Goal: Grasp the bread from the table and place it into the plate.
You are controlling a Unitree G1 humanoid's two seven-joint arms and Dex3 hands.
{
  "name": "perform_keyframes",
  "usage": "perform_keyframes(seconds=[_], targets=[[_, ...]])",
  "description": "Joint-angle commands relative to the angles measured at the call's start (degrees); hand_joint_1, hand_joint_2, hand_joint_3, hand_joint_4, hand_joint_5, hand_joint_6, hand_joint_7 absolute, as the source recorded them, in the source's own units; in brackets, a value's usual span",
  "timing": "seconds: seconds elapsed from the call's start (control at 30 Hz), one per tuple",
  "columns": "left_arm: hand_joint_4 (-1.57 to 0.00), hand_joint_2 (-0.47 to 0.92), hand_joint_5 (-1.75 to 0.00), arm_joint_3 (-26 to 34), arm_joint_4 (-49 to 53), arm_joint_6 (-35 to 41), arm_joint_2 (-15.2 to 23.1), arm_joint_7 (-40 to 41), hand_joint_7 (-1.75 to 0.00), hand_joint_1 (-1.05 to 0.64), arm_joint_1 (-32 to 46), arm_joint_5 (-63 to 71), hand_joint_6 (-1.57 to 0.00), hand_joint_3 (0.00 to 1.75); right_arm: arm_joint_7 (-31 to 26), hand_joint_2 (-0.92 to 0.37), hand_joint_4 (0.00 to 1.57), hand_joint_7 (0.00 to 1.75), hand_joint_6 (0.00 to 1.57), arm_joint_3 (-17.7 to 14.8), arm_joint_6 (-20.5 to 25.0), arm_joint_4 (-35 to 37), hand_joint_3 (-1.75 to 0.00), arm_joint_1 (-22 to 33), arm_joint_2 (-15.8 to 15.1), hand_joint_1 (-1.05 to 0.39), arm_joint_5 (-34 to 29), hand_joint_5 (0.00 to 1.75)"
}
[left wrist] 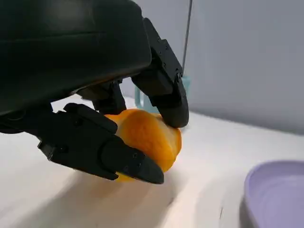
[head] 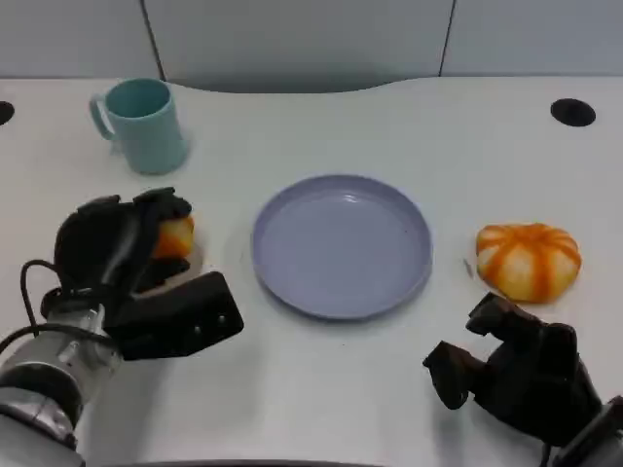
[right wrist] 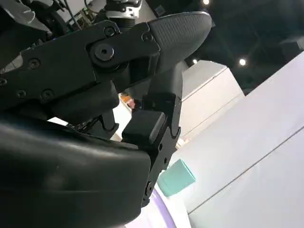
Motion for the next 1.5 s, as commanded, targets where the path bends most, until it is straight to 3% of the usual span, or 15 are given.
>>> perform_keyframes(seconds=[0.03,0.27,0.33,0.43,0.6,0.8,0.93,1.0,1.2,1.4,1.5], targets=[[-0.92,0.89,-0.62,1.45,-1.61,-5.32,1.76,4.5,-0.11,-0.27,-3.45,-0.93,-0.98,0.0,-0.11,-0.92,0.9,0.69,0.94,-0.31,-0.73,0.85,-0.1,-0.85,-0.58,-0.69,-0.02,1.4],[-1.03,0.86,-0.66,2.48,-2.97,-10.91,0.67,7.87,-0.05,-0.28,-5.25,-1.28,-1.06,0.01,0.87,-0.92,0.89,0.73,0.92,-0.35,-1.45,2.63,-0.11,-2.2,-0.73,-0.69,0.02,1.41],[-0.9,0.85,-1.09,2.32,-3.31,-12.22,0.13,9.16,-0.02,-0.28,-5.49,-0.91,-1.09,0.0,0.72,-0.92,0.89,0.73,0.92,-0.18,-1.57,2.78,-0.1,-2.36,-0.76,-0.7,-0.26,1.41],[-0.78,0.85,-1.44,2.56,-3.64,-14.93,-1.74,10.19,-0.01,-0.28,-5.75,-1.26,-1.11,0.0,-0.13,-0.92,0.89,0.74,0.92,0.35,-0.17,1.68,-0.09,-1.95,-0.93,-0.7,-0.49,1.4],[-0.93,0.81,-1.15,1.68,-3.5,-14.53,-4.57,10.81,-0.01,-0.31,-6.41,-0.2,-1.14,0.0,0.0,-0.92,0.89,0.74,0.92,0.41,-1.04,0.49,-0.08,-1.2,0.04,-0.69,-0.23,1.39],[-0.86,0.87,-1.25,-1.28,-2.96,-14.95,-9.06,10.3,0.0,-0.33,-7.51,1.72,-1.12,0.01,1.08,-0.92,0.9,0.73,0.93,0.91,-2.41,0.27,-0.11,-0.9,0.78,-0.71,-0.41,1.36],[-0.94,0.91,-0.78,-2.43,-2.7,-15.38,-10.44,9.09,0.0,-0.32,-8.05,2.23,-1.09,0.0,0.53,-0.92,0.91,0.72,0.93,1.29,-1.43,-1.48,-0.11,0.01,1.16,-0.7,0.04,1.35],[-0.96,0.91,-0.69,-3.33,-2.6,-15.74,-10.82,9.35,0.0,-0.31,-8.38,2.96,-1.08,0.0,0.3,-0.92,0.9,0.72,0.93,1.39,-1.36,-2.03,-0.11,0.27,1.34,-0.7,0.12,1.35],[-0.86,0.92,-0.91,-4.39,-2.19,-16.14,-11.45,10.19,-0.01,-0.34,-8.72,3.62,-1.05,0.06,0.23,-0.92,0.9,0.7,0.94,1.15,-0.87,-1.34,-0.09,-0.1,1.5,-0.7,0.51,1.34],[-0.78,0.92,-0.89,-3.49,-1.88,-16.96,-11.83,8.06,0.0,-0.34,-7.93,2.35,-1.01,0.08,1.0,-0.92,0.91,0.68,0.96,1.16,-1.66,-1.46,-0.1,-0.15,1.64,-0.71,0.46,1.33],[-0.76,0.88,-0.51,-1.7,-1.64,-18.78,-12.13,2.22,0.0,-0.34,-7.11,-0.49,-0.67,0.01,1.54,-0.92,0.91,0.68,0.95,1.22,-2.39,-0.61,-0.12,-0.51,1.67,-0.71,0.25,1.34]])
